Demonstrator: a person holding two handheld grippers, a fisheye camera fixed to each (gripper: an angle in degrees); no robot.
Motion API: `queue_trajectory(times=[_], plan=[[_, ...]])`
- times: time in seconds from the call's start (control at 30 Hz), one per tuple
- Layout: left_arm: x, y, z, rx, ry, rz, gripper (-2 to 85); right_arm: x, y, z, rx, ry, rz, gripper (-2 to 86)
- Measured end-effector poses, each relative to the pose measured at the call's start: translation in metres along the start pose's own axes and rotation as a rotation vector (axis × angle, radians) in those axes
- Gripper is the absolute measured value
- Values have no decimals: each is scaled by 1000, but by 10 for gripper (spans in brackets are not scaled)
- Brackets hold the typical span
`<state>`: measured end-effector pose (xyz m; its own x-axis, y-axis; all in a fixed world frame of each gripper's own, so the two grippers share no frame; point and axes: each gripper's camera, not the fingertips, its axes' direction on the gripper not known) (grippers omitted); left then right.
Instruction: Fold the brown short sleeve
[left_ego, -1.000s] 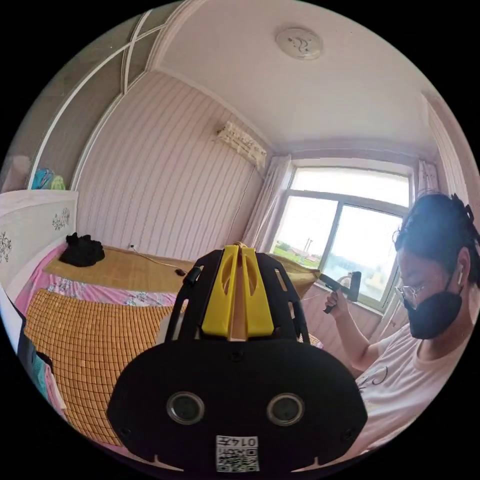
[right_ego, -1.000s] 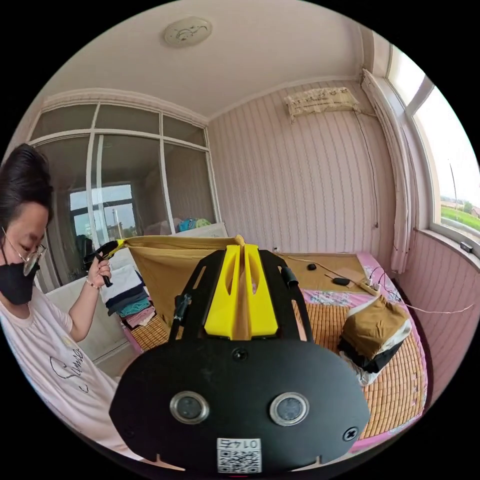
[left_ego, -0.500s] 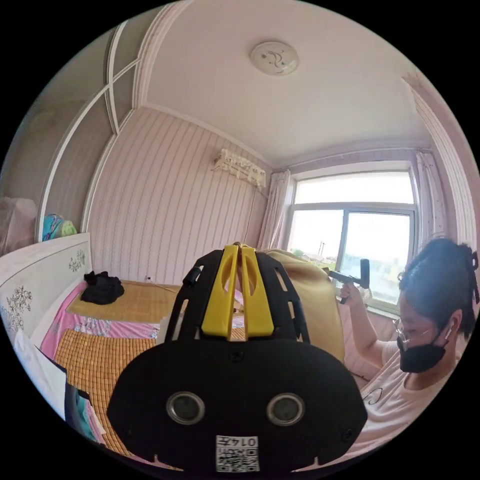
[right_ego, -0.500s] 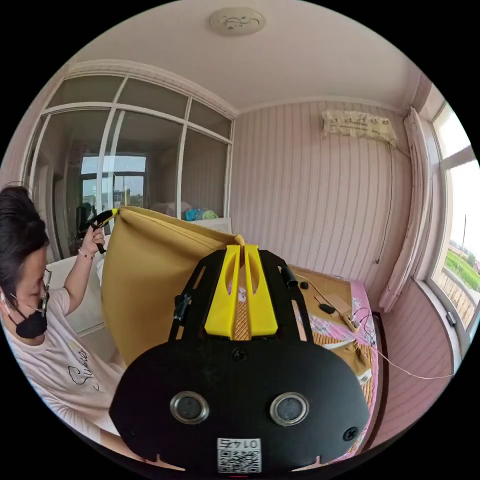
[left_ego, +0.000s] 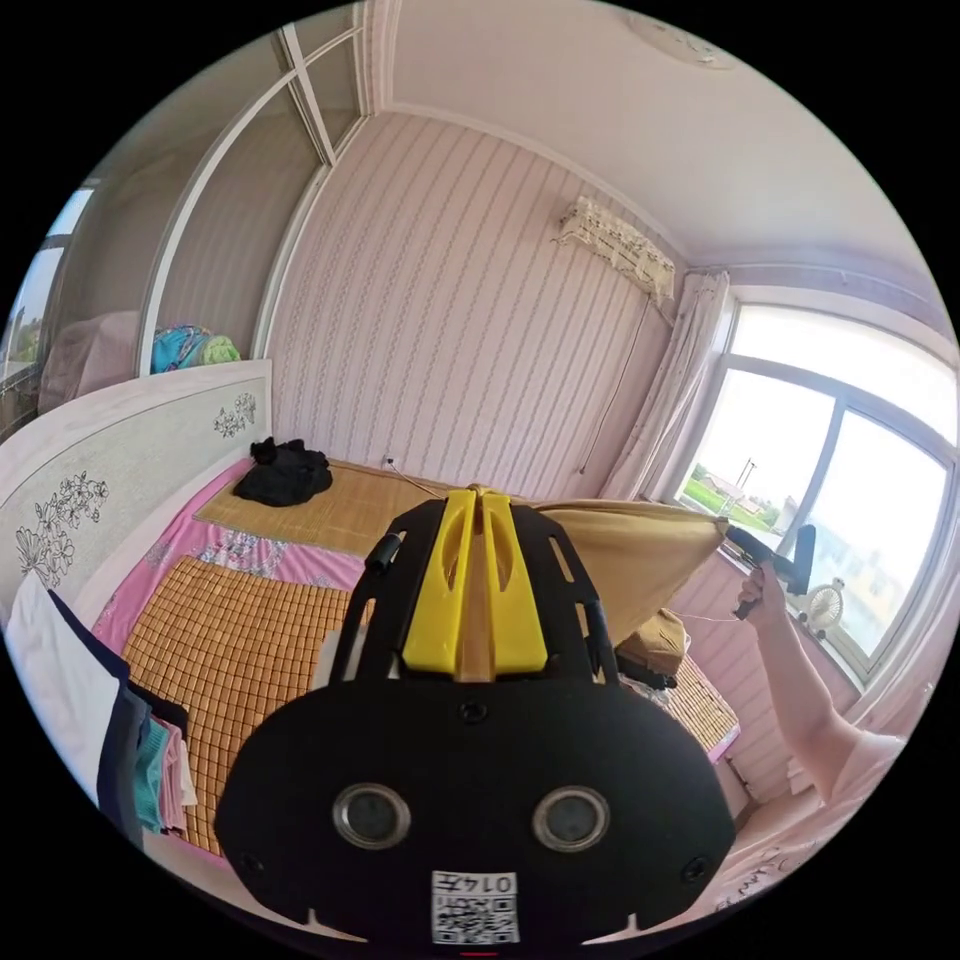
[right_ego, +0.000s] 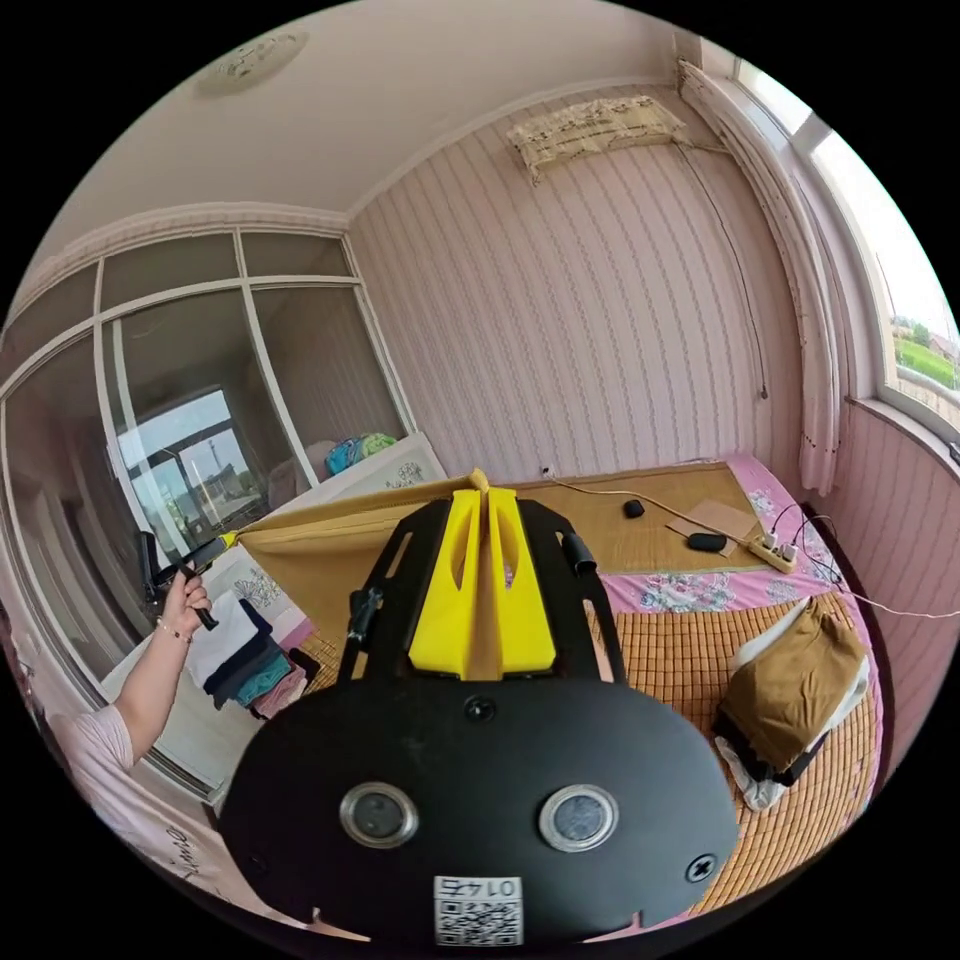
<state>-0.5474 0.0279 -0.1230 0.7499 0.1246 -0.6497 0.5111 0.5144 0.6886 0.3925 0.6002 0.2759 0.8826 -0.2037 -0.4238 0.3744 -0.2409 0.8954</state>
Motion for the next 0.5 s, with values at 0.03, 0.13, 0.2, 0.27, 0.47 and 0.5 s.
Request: queue_trajectory(times=[0.03,0.13,0.2,0.27,0.47,0.5], plan=[[-2,4,3,-2,1,3,-10,-3,6,1,-4,-7,-40,6],[-16,37,30,-79,-2,10,-10,2,47,20,-85,28,-83,6],[-37,78,67,-215,-6,-32,-10,13,83,44,-181,50,-64,6],[-55,117,99,-339,-7,-95,-10,30,138,84,-320,92,-40,7],[-103,252,189,-679,-142,-252,-10,76,261,180,-678,190,138,7],[-112,274,201,-727,-136,-320,-10,79,270,186,-709,195,149,7]])
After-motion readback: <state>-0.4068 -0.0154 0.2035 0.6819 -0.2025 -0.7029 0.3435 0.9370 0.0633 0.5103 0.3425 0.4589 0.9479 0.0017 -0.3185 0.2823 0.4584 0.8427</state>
